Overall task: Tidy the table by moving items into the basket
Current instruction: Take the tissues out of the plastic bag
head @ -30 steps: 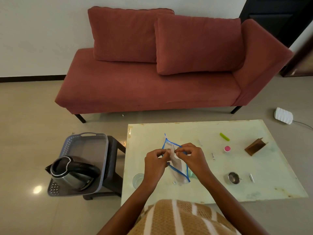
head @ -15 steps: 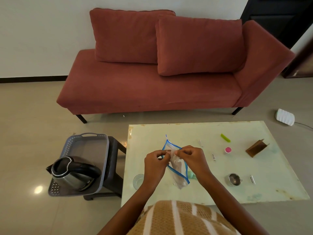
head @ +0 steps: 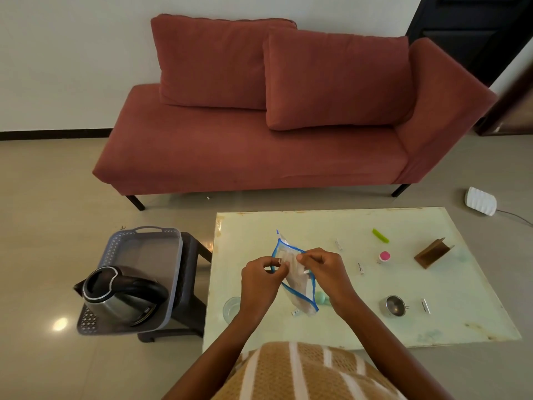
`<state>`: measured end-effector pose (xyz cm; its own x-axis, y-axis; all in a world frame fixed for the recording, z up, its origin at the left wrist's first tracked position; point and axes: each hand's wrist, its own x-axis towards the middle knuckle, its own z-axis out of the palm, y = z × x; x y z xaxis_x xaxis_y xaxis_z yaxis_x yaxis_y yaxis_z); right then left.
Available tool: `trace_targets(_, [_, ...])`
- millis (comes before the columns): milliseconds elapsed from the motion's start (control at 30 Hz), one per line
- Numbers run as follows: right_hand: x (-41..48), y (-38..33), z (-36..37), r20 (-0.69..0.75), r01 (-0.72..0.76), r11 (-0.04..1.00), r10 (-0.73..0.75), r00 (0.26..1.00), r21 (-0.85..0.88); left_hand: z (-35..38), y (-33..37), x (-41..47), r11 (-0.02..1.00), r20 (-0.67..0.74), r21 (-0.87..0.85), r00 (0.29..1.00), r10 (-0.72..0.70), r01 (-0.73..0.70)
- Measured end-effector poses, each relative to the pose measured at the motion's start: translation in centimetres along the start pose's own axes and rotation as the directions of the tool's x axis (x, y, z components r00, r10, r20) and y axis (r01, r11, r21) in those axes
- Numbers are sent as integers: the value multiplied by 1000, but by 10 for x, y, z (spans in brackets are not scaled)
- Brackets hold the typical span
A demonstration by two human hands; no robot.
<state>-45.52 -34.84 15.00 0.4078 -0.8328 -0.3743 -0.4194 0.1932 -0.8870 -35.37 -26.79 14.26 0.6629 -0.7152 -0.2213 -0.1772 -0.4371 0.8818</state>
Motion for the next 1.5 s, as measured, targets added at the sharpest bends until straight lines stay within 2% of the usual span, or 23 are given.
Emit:
trace_targets(133, [0, 2, -1, -12, -10, 1000, 10, 1000, -1, 1, -2, -1, 999, 23, -37, 999, -23, 24])
trace_targets(300, [0, 2, -1, 49, -28, 999, 30, 998, -41, 1, 0, -5, 970, 151, -226, 987, -59, 93])
trace_targets(367, [0, 2, -2, 56, -10, 997, 14, 998, -74, 2, 0, -5, 966, 175, -233, 982, -71, 111])
trace_targets(500, [1, 2, 0, 91, 41, 968, -19, 996, -246, 2, -4, -5, 956, 214, -246, 971, -109, 162])
trace_targets(667, [6, 5, 0, 40, 64, 960, -55, 998, -274, -2, -3, -5, 941, 276, -296, 958, -81, 164])
trace_targets(767, [9, 4, -8, 49, 72, 964, -61, 997, -256, -8, -4, -1, 925, 277, -335, 957, -85, 179])
trace_targets(833, [11, -1, -16, 98, 97, 966, -75, 992, -240, -14, -7, 4, 927, 230, -340, 970, -82, 159])
trace_targets(867, [11, -5, -20, 139, 121, 965, -90, 986, -233, -17, -11, 8, 944, 188, -314, 981, -42, 100])
trace_targets(933, [11, -16, -29, 233, 178, 957, -123, 965, -228, -23, -22, 19, 993, 165, -89, 982, 88, -75])
trace_targets(1000, [11, -27, -37, 316, 213, 949, -133, 939, -233, -27, -33, 29, 957, 253, 209, 956, 148, -203])
trace_targets(1067, [12, -37, -43, 368, 230, 943, -130, 921, -242, -30, -41, 39, 902, 316, 352, 939, 135, -249])
trace_targets(1133, [15, -42, -48, 373, 241, 940, -140, 917, -241, -36, -44, 45, 917, 360, 349, 931, 58, -192])
trace_targets(1200, [19, -43, -53, 329, 231, 953, -158, 931, -198, -42, -47, 48, 957, 405, 259, 914, 16, -131])
trace_targets(1300, [25, -43, -63, 241, 180, 979, -154, 958, -91, -49, -52, 50, 984, 438, 151, 899, 16, -91])
trace_targets(1500, [32, -44, -70, 128, 139, 984, -153, 980, 108, -59, -60, 47, 996, 449, 77, 893, 10, -50])
